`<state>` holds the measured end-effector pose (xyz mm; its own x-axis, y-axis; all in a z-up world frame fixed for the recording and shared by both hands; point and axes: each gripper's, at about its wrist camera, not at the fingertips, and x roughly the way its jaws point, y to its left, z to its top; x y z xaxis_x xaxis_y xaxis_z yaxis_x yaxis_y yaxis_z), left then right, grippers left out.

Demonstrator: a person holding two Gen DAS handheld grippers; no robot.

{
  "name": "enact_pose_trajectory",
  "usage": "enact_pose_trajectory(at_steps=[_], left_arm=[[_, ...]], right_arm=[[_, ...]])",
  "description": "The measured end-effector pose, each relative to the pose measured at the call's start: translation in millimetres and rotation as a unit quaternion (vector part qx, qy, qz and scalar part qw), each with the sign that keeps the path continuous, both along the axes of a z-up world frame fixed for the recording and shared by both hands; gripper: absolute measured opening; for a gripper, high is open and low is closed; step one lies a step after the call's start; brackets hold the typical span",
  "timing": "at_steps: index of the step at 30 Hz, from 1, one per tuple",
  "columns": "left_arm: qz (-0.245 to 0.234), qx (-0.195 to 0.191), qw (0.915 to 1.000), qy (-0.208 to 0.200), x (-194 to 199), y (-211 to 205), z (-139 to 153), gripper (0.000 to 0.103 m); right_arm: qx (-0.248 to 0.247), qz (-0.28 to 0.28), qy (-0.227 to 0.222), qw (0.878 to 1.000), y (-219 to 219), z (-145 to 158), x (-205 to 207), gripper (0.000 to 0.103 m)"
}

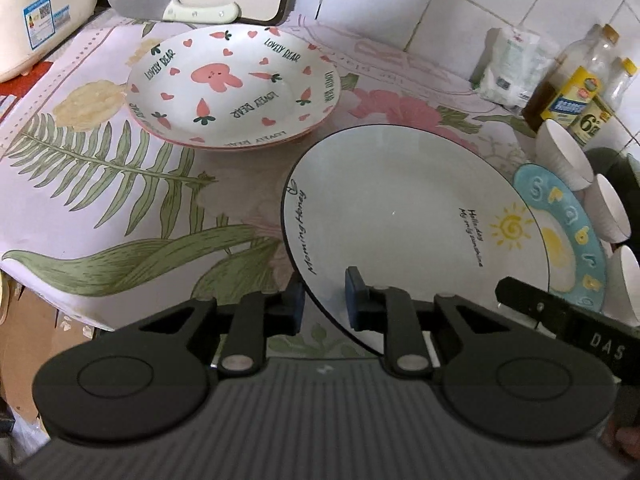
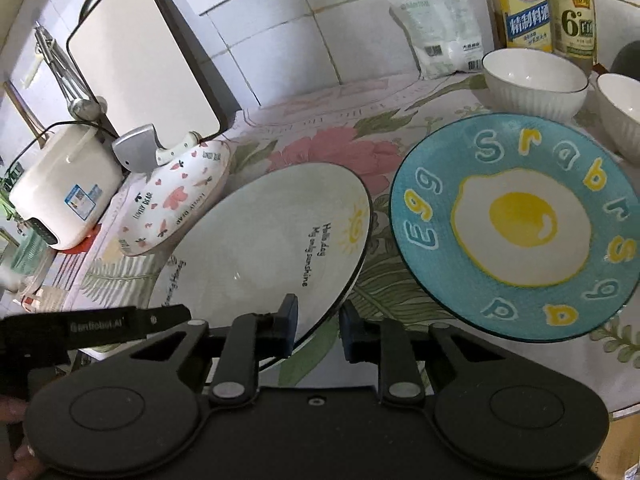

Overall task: Organize plates and bowls
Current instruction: 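Close both grippers on the white plate rim and lift it, then carry the white plate toward the wall, lower it, open both grippers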

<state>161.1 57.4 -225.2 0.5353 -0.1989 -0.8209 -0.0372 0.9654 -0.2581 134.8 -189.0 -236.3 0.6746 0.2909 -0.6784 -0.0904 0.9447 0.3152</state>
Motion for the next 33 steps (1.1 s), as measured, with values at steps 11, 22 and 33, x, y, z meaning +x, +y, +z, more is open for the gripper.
enact_pose_trajectory(at_steps=[11, 22, 33], left_arm=[[-0.022, 0.010, 0.9978, -0.061, 23.8, -21.8, 56.8, 0.019], [-0.038, 0.041, 0.9951, -0.081, 102.9, -51.0, 69.2, 0.019], [-0.020, 0.019, 0.9973, -0.068, 156.7, -62.0, 44.8, 0.019]], right_arm=[[0.000, 0.006, -0.043, 0.999, -20.0, 52.3, 16.8, 0.027], [-0.017, 0.009, -0.052, 0.998, -38.6, 63.0, 86.8, 0.027], [-0.050, 0.029, -0.044, 0.997, -50.0, 55.7, 148.6, 0.027]])
